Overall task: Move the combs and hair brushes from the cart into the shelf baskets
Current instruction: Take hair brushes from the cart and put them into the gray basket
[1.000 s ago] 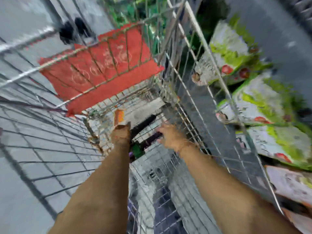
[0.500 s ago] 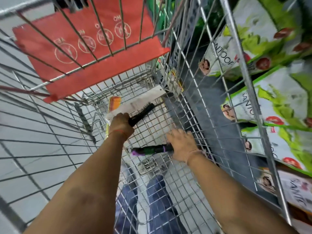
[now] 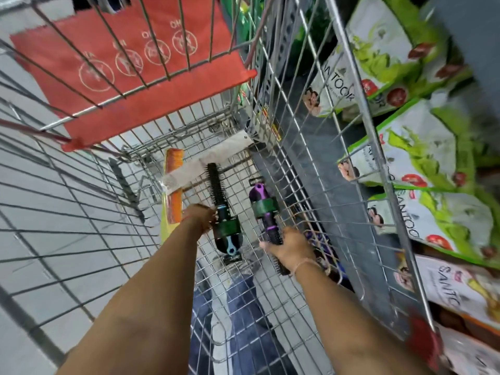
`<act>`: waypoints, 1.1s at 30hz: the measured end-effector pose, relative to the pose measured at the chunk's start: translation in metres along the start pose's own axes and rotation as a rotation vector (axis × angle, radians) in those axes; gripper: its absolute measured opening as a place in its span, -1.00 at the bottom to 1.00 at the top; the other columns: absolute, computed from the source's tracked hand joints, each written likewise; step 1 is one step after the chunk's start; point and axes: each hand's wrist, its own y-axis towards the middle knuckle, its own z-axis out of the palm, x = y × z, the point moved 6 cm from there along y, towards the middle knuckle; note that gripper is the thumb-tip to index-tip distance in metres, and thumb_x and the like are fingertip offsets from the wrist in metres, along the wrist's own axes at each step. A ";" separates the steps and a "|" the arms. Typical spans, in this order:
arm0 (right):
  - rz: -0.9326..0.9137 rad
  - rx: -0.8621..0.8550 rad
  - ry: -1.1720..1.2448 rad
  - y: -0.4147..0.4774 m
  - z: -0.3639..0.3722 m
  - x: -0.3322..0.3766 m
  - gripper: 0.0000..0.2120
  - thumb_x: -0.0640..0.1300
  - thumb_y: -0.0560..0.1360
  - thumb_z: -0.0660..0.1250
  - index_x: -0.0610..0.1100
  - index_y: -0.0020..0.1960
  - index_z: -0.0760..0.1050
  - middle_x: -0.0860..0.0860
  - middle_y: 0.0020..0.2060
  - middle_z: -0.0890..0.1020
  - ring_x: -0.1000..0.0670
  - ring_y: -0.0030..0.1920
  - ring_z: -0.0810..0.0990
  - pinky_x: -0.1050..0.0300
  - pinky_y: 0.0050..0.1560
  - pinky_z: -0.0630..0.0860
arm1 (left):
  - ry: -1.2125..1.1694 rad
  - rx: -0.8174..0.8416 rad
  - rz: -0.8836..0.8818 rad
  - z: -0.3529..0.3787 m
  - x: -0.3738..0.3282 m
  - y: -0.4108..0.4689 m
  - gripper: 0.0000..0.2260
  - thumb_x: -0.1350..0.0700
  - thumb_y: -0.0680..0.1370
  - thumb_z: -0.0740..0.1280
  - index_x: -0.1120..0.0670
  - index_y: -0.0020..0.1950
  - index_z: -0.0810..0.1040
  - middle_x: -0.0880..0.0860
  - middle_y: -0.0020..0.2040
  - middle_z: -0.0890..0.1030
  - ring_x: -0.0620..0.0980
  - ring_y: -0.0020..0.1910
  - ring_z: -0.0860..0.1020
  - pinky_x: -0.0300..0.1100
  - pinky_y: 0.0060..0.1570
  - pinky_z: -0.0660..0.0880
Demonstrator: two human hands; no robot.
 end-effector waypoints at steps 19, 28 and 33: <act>-0.789 -0.231 -0.708 -0.016 -0.033 0.120 -0.68 -0.17 0.35 0.41 0.03 0.08 0.52 0.04 0.17 0.55 -0.08 0.42 0.27 -0.10 0.45 -0.29 | 0.001 -0.054 0.025 -0.031 0.001 -0.006 -0.77 0.48 0.44 0.31 0.27 0.04 0.56 0.11 -0.18 0.59 -0.23 -0.42 0.57 -0.44 -0.31 0.51; -0.582 0.124 -0.585 0.020 -0.012 0.087 -0.35 -0.32 0.47 0.21 0.14 0.45 0.15 0.03 0.54 -0.12 -0.13 0.53 -0.18 -0.24 0.51 -0.08 | 0.092 0.020 0.045 -0.002 0.002 -0.001 -0.57 0.36 0.42 0.40 0.23 0.28 0.48 0.21 0.00 0.62 0.10 -0.10 0.54 -0.14 -0.18 0.60; -0.162 -0.204 0.151 -0.004 -0.021 0.034 -0.64 -0.05 0.56 0.16 -0.11 0.32 0.39 -0.10 0.29 0.48 -0.21 0.27 0.47 0.02 0.29 0.43 | 0.076 -0.091 0.043 -0.007 0.008 0.000 -0.54 0.23 0.39 0.47 0.32 0.24 0.46 0.28 0.26 0.54 0.15 0.07 0.60 -0.18 0.10 0.58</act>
